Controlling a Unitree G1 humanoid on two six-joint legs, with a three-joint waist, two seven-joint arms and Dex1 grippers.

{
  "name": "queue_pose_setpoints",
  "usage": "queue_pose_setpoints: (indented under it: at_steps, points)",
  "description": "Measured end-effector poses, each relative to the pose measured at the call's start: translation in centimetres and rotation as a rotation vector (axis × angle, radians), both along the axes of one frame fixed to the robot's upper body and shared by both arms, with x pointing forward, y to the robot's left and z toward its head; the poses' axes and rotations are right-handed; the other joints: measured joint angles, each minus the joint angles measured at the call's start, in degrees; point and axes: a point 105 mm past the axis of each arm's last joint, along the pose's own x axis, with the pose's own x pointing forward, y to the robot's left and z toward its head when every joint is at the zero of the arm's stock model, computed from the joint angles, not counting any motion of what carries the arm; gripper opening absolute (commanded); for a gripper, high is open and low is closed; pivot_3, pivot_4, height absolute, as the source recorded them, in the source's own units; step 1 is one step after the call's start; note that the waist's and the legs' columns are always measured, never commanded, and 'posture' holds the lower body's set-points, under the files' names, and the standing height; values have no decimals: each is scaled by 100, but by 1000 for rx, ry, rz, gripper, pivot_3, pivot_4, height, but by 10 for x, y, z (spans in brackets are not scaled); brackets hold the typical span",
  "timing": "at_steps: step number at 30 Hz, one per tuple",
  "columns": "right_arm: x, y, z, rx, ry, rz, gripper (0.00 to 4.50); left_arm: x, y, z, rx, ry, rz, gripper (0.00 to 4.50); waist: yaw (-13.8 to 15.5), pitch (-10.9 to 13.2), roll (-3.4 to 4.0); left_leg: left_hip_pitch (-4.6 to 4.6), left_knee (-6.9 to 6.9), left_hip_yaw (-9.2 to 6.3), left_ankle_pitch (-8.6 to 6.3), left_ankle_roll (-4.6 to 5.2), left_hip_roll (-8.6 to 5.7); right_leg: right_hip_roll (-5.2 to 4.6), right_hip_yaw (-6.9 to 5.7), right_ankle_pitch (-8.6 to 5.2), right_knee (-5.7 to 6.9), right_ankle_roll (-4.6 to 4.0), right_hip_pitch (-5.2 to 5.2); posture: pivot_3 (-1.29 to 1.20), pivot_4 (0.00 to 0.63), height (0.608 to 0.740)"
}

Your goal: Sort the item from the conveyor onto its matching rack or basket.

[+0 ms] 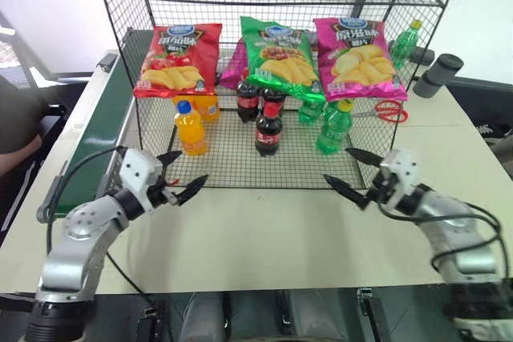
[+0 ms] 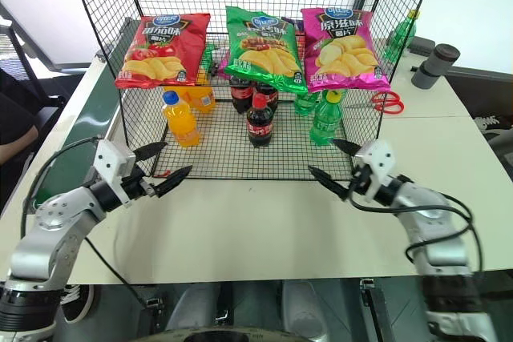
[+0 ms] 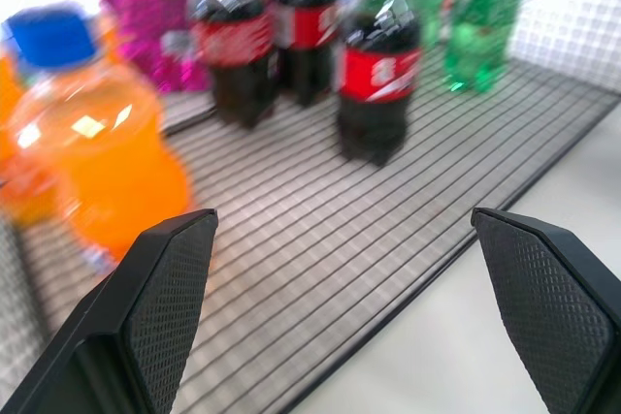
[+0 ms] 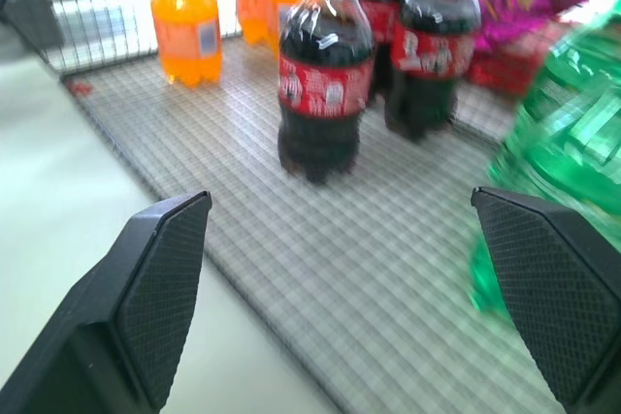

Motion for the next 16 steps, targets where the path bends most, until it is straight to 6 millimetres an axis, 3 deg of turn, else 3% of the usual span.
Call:
queue_pose_setpoints:
  at_steps: [6,16]
  points:
    - [-13,-18,3,9,40,-37,4472,-1,7,-7,21,42,8,4500,19,0,0,-1,0,0,0,0,0,2,0,0,-2,0,0,0,150,740]
    - [-12,-21,6,6,34,-51,4472,0,9,-11,20,59,11,4500,82,0,0,-1,1,1,0,1,0,7,1,0,-3,0,0,0,150,740]
